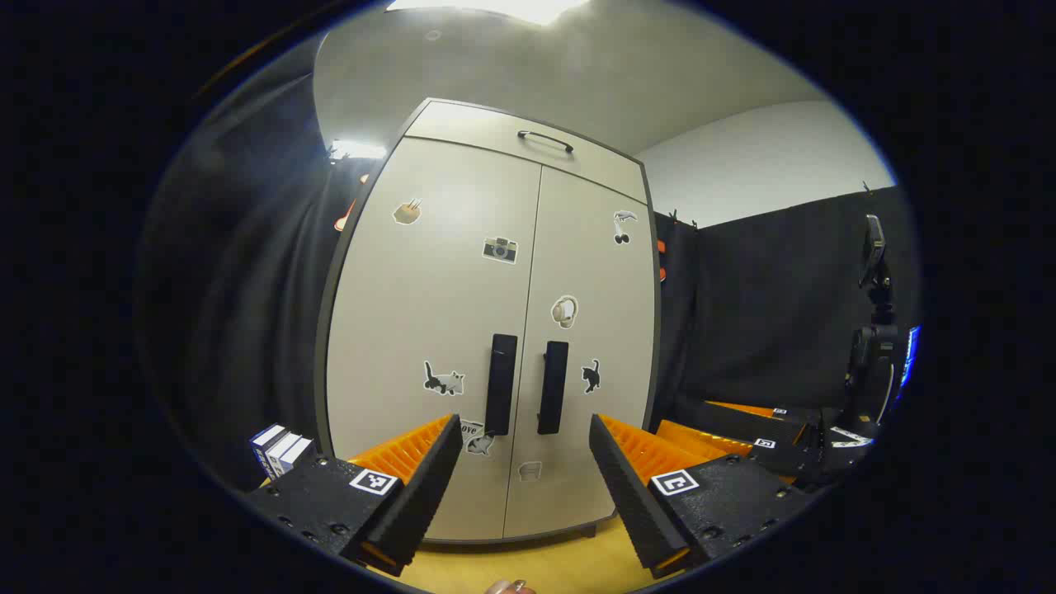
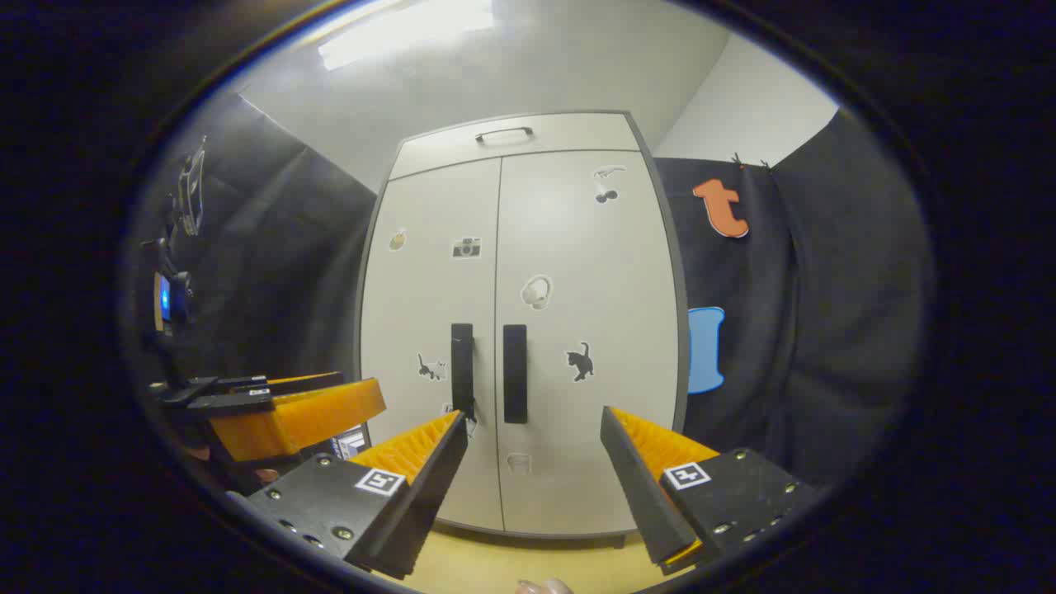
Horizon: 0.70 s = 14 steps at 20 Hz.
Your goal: Open the right door of the double-door shoe cabinet with the right hand, and open the left door with the left hand.
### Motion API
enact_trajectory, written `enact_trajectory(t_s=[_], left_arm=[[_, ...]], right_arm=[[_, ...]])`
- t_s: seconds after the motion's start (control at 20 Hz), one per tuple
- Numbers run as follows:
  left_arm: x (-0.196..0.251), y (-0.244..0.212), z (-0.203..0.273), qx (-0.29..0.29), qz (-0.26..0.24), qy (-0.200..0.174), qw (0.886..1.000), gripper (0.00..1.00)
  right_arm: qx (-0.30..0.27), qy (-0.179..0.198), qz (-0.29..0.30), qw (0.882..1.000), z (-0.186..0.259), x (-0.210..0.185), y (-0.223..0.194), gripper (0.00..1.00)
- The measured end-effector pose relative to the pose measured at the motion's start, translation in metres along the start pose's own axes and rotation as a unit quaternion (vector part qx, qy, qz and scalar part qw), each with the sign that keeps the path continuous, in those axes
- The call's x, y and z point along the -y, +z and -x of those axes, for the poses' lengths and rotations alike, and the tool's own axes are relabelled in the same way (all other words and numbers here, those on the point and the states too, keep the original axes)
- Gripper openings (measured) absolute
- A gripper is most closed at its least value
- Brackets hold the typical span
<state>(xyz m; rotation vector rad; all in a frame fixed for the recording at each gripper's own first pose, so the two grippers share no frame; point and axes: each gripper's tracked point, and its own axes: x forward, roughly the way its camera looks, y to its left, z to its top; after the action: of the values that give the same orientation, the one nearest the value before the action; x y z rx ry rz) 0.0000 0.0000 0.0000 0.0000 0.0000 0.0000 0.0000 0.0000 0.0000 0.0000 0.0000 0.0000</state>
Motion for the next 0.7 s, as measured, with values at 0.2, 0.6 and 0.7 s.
enact_trajectory(t_s=[0.2,0.6,0.7], left_arm=[[-0.005,-0.002,0.0,-0.004,-0.006,0.004,1.0,0.96],[-0.007,-0.005,-0.003,-0.005,-0.005,0.001,1.0,0.96],[-0.008,-0.005,-0.004,-0.004,-0.005,0.002,1.0,0.96]], right_arm=[[-0.004,0.0,0.003,1.0,-0.003,-0.001,-0.003,0.98],[-0.002,-0.003,-0.013,1.0,-0.001,0.002,0.003,0.98],[0.009,-0.007,-0.025,1.0,-0.003,0.005,0.01,0.93]])
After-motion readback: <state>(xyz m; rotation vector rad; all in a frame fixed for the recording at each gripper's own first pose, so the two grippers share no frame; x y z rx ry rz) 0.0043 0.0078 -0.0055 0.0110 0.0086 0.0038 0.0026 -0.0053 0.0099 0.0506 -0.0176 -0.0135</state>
